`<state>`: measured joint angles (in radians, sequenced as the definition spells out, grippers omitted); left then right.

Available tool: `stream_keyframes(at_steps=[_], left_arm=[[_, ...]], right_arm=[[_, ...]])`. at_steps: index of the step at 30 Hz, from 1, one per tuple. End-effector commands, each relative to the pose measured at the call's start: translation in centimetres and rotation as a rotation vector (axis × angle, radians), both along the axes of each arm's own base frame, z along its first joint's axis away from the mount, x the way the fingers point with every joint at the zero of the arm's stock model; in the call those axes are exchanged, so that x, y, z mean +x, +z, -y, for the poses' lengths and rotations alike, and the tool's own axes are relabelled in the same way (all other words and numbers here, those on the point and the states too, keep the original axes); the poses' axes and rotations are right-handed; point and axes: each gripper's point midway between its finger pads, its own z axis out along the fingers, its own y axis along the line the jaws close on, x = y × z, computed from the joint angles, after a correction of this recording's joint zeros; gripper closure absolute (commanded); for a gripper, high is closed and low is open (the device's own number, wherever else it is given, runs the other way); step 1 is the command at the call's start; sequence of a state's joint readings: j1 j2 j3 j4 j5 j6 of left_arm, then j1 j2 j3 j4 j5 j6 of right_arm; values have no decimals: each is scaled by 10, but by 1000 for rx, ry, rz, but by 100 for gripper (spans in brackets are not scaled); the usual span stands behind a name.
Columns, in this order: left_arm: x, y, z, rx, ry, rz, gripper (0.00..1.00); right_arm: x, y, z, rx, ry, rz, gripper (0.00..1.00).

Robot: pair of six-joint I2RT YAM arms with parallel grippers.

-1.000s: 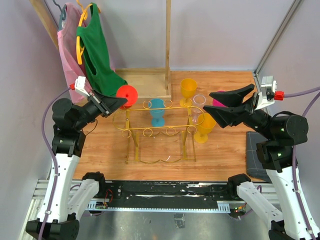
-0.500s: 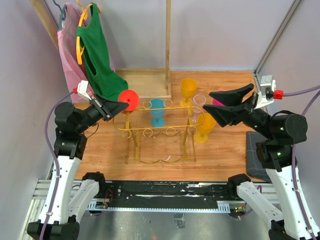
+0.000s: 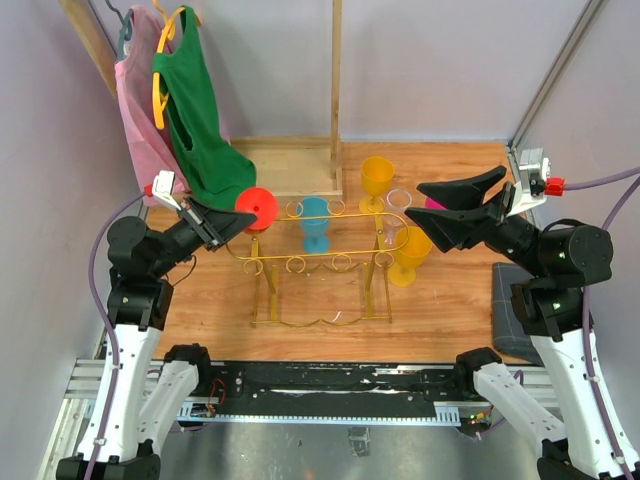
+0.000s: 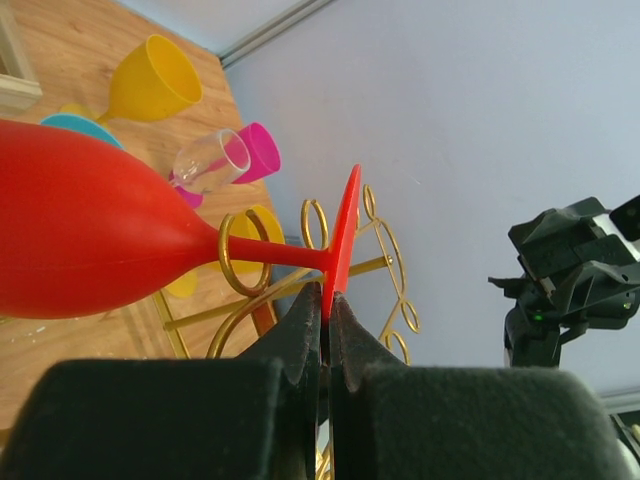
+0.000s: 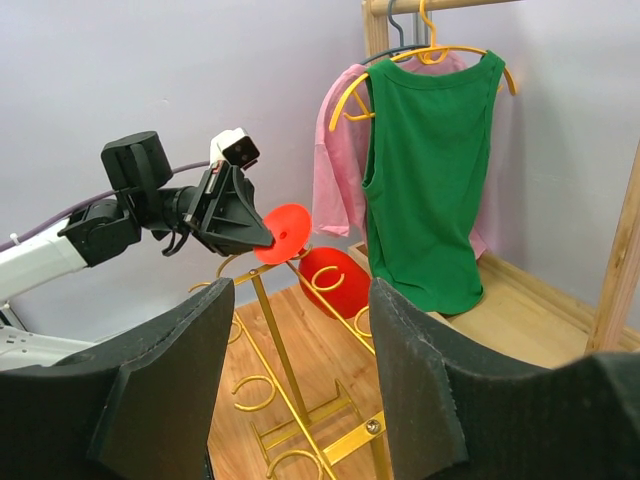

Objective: Place the wine glass upside down on the wine glass rack

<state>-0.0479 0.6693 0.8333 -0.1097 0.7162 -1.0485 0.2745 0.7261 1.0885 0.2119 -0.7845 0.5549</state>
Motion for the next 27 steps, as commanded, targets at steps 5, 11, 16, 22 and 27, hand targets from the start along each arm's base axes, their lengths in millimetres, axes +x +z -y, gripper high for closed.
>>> stream_keyframes(at_steps=[5,11,16,22,27], left_arm=[[2,3,-9,67,60,4,100],[5,5,-10,71,71,-44,100],[5,6,-4,16,34,-82,100],[3,8,-4,14,28,-84,100],[-1,7,-2,19,14,-80,100]], right_arm=[[2,6,3,19,-13,14,43],[4,7,3,25,-16,9,43],[5,8,3,27,-16,7,43],[5,8,3,25,-19,9,43],[7,7,3,26,-21,3,43]])
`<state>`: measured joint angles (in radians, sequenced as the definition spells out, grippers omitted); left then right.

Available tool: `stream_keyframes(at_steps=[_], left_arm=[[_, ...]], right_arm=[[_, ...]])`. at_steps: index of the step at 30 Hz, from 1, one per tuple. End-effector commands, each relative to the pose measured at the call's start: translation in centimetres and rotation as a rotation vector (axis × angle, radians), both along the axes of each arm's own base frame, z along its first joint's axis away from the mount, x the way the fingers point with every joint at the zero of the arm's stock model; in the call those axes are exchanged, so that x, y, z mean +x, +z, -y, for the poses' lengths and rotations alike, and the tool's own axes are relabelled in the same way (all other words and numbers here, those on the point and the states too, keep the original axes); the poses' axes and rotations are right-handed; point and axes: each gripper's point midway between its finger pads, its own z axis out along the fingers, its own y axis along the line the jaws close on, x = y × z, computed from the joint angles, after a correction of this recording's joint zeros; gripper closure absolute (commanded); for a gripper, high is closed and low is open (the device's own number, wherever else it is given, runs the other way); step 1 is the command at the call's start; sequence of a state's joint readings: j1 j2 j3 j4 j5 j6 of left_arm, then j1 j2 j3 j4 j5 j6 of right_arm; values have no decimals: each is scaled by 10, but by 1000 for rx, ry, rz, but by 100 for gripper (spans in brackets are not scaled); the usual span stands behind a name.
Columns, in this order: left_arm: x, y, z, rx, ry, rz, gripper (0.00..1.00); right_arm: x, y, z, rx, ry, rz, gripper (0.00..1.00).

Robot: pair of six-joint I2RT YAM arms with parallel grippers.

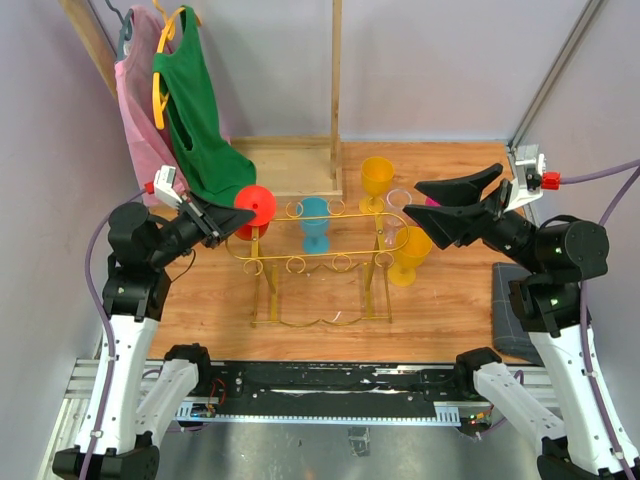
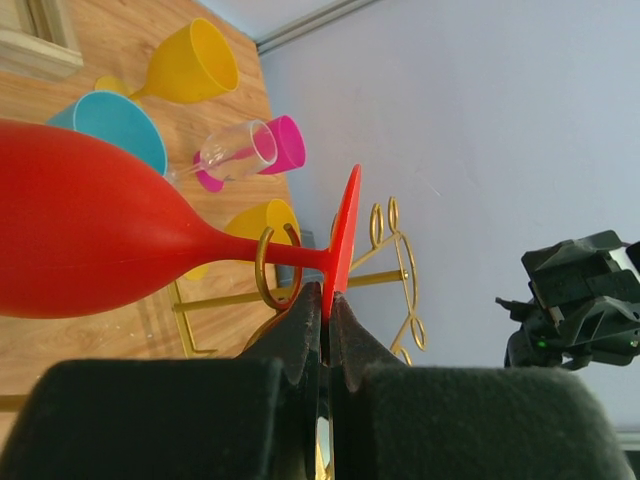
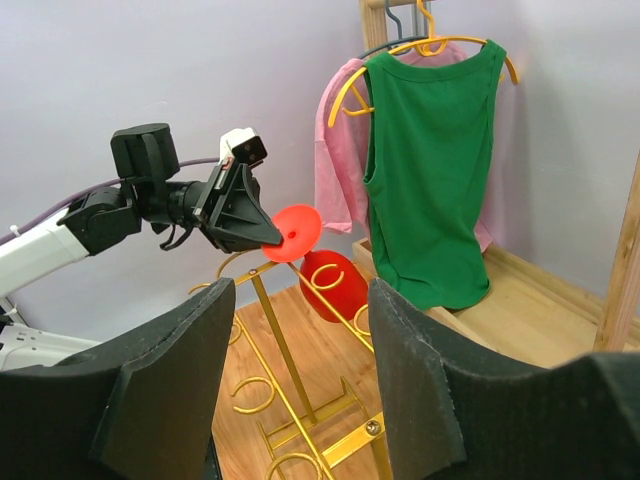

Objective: Place the wine glass upside down on the wine glass rack

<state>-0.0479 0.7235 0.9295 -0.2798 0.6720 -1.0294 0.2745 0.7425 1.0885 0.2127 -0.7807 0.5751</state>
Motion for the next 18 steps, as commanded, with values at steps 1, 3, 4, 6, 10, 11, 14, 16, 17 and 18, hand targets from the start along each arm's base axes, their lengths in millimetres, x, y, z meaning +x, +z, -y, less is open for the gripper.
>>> stream_keyframes(at_steps=[1,3,4,6,10,11,14,16,17,18], left_arm=[[-11,10,3,-4,-33,31,100],[-13,10,3,-5,-38,33,100],[-14,10,3,-7,-38,35,100],[-15,11,4,-9,-41,42,100],[-19,11,4,-11,-46,48,98],[-20,11,4,-11,-46,52,95],[-22,9,5,-19,-54,50,93],[-22,7,6,-21,-59,49,89],[-22,6,6,-21,-59,46,88],[-23,6,6,-21,-61,45,88]], right_arm=[[2,10,4,20,-25,35,43],[4,9,4,20,-28,30,43],[4,9,4,20,-27,28,43],[6,9,4,22,-26,21,43],[7,8,3,27,-19,14,43],[7,9,3,31,-19,16,43],[8,10,2,33,-19,10,43],[9,10,2,36,-17,6,43],[9,11,2,37,-17,7,43],[9,11,2,38,-19,4,43]])
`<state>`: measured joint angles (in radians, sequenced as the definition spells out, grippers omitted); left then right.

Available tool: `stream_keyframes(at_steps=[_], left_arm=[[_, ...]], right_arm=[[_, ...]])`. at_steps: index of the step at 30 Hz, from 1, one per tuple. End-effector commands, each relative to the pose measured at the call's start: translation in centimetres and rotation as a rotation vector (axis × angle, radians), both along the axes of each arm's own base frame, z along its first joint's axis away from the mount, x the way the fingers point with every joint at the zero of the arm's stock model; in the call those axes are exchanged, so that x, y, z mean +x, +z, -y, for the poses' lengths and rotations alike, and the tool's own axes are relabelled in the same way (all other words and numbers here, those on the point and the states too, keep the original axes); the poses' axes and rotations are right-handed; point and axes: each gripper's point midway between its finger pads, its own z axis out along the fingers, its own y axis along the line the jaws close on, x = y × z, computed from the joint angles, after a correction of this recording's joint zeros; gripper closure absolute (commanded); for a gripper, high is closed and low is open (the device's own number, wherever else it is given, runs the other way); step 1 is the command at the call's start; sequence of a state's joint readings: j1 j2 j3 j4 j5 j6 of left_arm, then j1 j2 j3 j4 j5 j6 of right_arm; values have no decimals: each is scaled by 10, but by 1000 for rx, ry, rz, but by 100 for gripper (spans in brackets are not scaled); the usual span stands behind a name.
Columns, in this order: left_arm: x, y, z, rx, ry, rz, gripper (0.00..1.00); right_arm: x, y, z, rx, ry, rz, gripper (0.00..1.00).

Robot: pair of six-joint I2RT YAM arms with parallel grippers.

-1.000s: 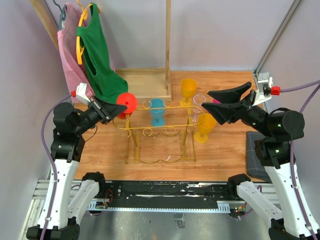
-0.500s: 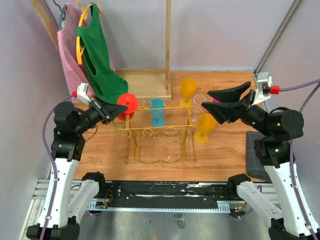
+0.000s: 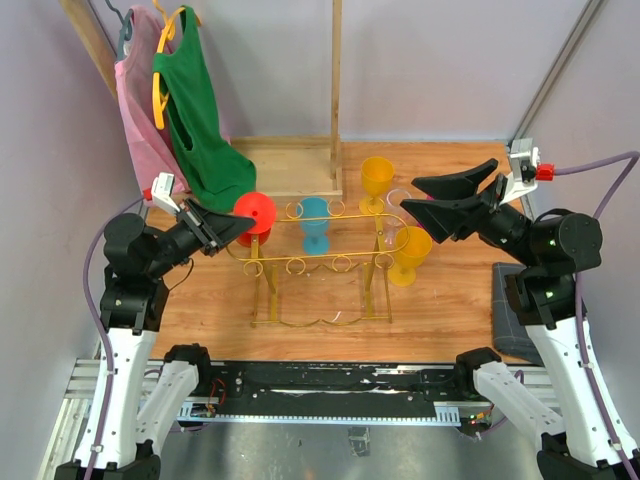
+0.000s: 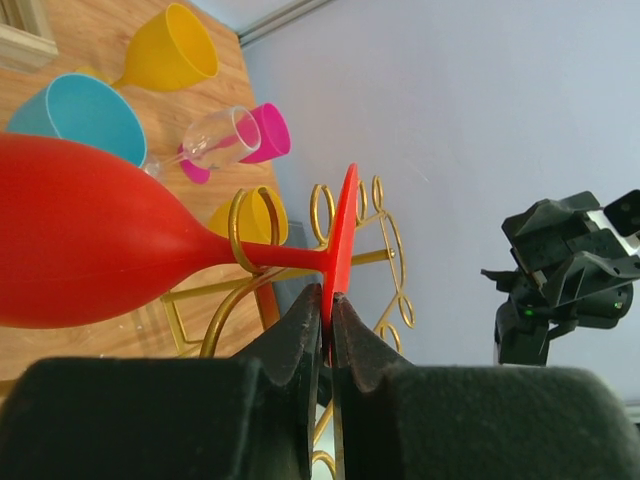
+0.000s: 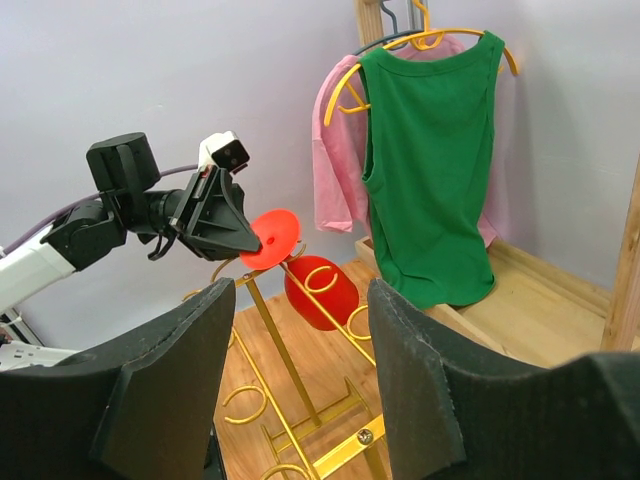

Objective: Place the wine glass upside down on the wine glass rack

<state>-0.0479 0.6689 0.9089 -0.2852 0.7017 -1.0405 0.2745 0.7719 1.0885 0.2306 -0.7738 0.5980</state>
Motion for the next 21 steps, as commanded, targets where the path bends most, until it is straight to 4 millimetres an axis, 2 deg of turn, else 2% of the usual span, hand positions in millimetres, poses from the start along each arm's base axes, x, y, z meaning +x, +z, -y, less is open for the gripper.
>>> stream_keyframes(at_steps=[1,9,21], left_arm=[[-7,3,3,-9,-32,25,88],[-10,0,4,-11,-35,25,80],[-14,-4,4,-7,-38,24,79]], right_arm=[[-1,14,5,29,-19,36,43],[1,14,4,31,-19,28,43],[3,14,4,34,-22,22,44]])
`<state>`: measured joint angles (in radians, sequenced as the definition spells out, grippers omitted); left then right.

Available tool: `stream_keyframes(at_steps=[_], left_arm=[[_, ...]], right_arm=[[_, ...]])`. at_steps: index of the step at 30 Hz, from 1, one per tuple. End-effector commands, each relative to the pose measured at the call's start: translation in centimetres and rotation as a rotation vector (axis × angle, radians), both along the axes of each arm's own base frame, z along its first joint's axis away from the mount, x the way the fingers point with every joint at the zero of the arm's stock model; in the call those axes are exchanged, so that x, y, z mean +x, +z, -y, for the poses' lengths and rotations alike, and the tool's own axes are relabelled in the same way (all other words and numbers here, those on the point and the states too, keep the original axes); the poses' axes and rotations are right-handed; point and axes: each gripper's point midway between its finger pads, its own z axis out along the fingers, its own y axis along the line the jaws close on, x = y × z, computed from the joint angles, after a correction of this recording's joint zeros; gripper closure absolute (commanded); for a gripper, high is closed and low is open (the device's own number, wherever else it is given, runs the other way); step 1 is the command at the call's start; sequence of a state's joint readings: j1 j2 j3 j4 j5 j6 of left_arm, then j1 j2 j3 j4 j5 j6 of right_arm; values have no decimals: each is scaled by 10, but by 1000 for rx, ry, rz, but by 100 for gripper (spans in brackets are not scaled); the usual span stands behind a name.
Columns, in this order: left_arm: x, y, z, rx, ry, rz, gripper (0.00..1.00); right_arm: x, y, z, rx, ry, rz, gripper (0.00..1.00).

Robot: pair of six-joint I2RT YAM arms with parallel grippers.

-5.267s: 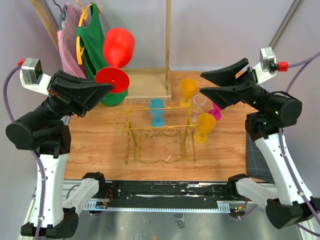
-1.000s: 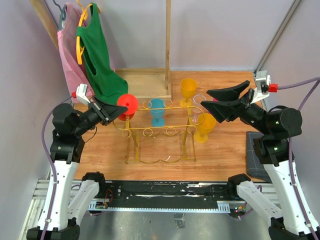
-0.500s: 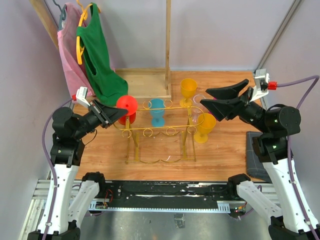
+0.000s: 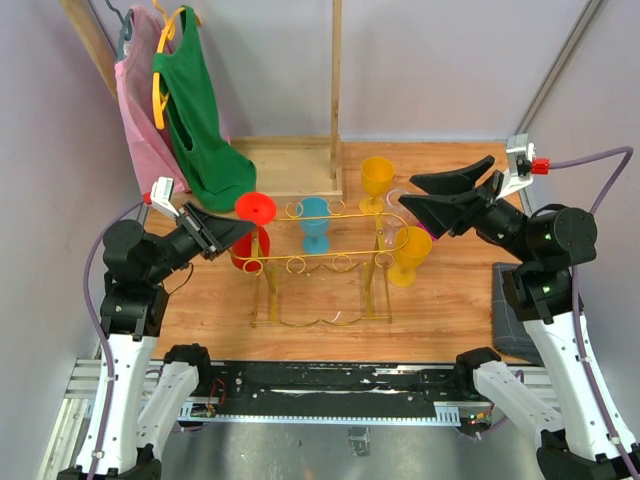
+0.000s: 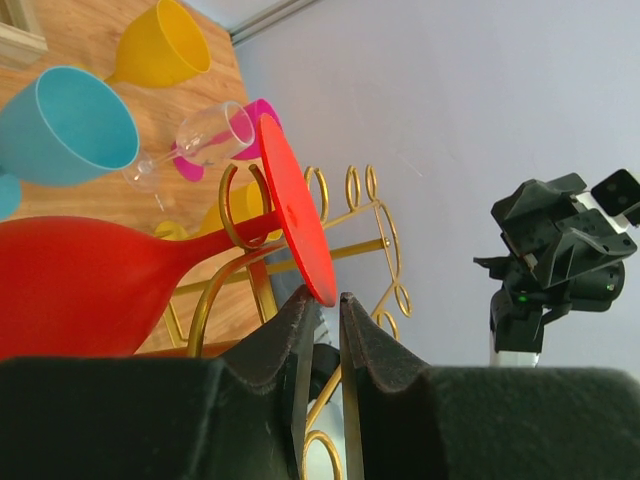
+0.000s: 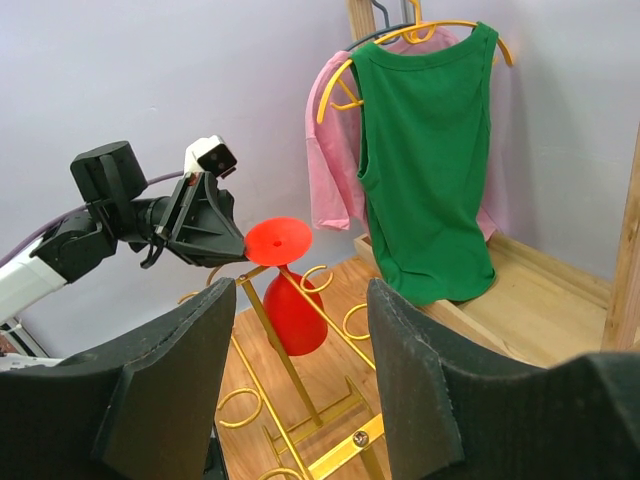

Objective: Place the wine glass upside down on the wine glass rack

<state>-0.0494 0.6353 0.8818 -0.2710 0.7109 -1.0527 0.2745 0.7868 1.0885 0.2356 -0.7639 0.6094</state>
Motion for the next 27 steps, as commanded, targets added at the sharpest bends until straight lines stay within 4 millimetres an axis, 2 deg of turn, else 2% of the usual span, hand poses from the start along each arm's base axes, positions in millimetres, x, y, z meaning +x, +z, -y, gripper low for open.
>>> stream_keyframes(at_steps=[1,18,23,27], left_arm=[[-7,-3,3,4,-28,13,79],[-24,-8,4,-10,-41,30,81],[-31,0,6,-7,-54,68,81],[-37,16,6,19,-57,136,79]], right_arm=[[-3,15,5,26,-18,41,43],[3,14,4,22,-24,19,43],[3,16,5,17,-30,14,43],[5,15,6,5,-42,5,43]])
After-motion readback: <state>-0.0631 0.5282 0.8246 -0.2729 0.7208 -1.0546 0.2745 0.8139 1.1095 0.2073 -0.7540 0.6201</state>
